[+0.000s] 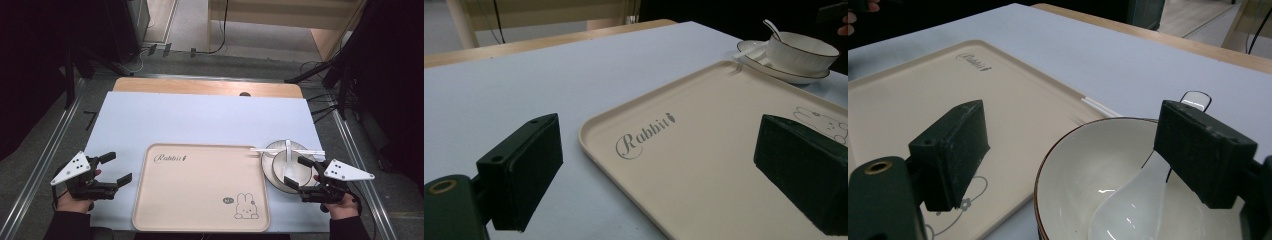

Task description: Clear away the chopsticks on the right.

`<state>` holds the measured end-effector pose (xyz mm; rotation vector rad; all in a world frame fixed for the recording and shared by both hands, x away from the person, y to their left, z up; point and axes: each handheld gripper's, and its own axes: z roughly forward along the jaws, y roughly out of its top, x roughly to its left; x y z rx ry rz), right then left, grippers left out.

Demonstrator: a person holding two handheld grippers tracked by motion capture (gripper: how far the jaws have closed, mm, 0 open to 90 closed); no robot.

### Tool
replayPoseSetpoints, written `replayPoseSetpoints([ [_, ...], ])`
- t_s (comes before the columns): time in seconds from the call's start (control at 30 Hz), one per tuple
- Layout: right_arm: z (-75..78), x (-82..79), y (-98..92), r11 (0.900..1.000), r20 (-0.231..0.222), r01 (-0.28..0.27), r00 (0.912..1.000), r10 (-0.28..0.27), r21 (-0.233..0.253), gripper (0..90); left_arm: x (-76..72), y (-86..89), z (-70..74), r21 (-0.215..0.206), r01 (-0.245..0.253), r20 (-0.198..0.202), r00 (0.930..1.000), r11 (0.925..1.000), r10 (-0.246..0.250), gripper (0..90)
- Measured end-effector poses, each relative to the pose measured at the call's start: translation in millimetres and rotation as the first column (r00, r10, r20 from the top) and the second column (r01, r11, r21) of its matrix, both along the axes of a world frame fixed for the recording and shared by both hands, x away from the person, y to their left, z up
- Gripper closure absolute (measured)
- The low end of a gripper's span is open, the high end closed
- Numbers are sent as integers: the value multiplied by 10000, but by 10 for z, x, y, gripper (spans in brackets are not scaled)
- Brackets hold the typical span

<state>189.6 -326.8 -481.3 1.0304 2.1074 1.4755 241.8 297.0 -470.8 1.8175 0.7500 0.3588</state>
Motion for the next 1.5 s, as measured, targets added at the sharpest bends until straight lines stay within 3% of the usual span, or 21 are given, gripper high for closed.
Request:
replayPoseSetpoints([
  [0.97, 6, -4, 21, 9999, 3, -139, 9999, 139, 27, 142, -5, -8, 6, 145, -11, -24, 10000, 9999, 11, 65],
  [1.2, 30, -1, 52, 9975, -164, -394, 9990, 404, 583, 129, -4, -5, 5, 173, -27, -44, 10000, 9998, 28, 66],
  [1.3, 65, 18, 68, 9987, -499, -57, 9987, 83, 510, 117, -5, -4, 6, 180, -36, -37, 10000, 9998, 37, 66],
  [1.5, 187, 77, -45, 9953, -536, 951, 9941, -941, 175, 118, -7, -7, 8, 235, -39, -50, 10000, 9997, 40, 67],
])
